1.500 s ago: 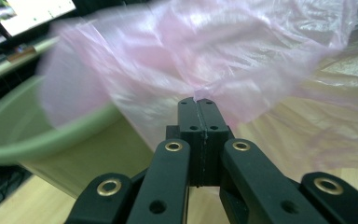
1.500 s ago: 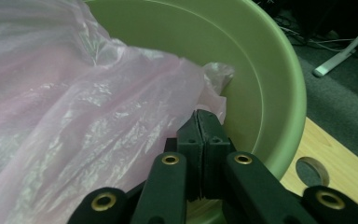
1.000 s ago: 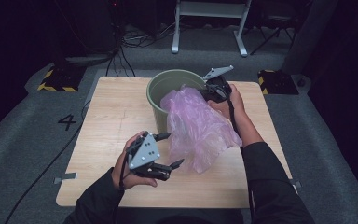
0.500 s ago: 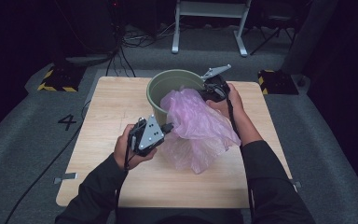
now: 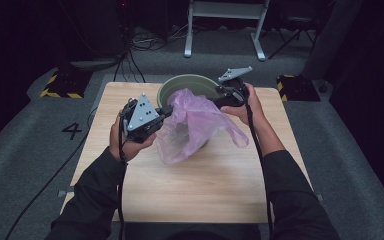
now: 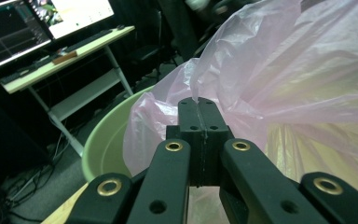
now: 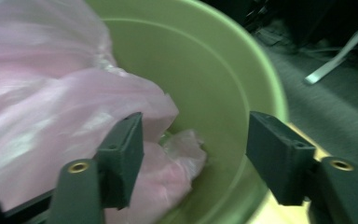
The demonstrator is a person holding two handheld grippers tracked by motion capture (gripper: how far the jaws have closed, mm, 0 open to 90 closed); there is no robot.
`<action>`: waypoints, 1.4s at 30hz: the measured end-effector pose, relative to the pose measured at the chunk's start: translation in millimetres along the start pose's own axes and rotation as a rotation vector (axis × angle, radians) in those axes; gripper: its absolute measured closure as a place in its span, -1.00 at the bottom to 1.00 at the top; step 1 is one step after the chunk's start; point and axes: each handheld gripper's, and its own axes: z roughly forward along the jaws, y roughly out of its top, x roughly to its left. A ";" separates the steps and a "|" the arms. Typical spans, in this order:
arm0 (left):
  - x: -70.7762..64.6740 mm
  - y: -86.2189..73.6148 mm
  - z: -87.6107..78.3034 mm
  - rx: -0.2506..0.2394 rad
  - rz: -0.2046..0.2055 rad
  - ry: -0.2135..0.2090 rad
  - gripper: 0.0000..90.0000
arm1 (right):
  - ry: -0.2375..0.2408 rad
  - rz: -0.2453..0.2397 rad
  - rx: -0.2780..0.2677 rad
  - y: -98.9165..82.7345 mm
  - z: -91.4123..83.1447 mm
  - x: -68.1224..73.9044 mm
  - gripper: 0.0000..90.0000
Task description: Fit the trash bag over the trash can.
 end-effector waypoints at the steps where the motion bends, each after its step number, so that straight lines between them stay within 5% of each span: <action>1: 1.9 -1.1 0.5 0.007 -0.006 0.003 1.00 | -0.010 0.002 -0.007 -1.3 -3.9 0.4 -0.26; 5: 3.6 -6.7 1.6 0.013 -0.021 0.006 1.00 | -0.031 0.012 -0.057 -10.6 -22.8 -2.7 -0.30; 14: 0.4 -8.6 8.2 0.057 0.012 0.024 1.00 | -0.035 0.008 -0.186 -29.4 -83.5 2.2 -0.33; 16: -1.6 -7.4 9.9 0.052 0.019 0.036 1.00 | -0.012 -0.010 -0.252 -32.5 -113.9 6.8 -0.09; 19: -4.0 -5.8 12.7 0.056 0.027 0.036 1.00 | 0.020 -0.021 -0.316 -32.3 -141.1 15.3 -0.09; 22: -5.1 -5.7 17.0 0.066 0.034 0.032 1.00 | 0.114 -0.066 -0.359 -34.5 -157.4 28.3 -0.21; 28: -6.2 -5.1 24.2 0.089 0.061 0.047 1.00 | 0.195 -0.115 -0.347 -43.0 -158.5 47.0 -0.35; 37: 7.7 -7.5 34.6 0.137 0.064 0.071 1.00 | 0.232 -0.162 -0.345 -42.5 -153.1 52.9 -0.36; 42: 16.7 -9.7 37.6 0.127 0.044 0.088 1.00 | 0.131 -0.170 -0.249 -38.2 -138.4 51.1 -0.14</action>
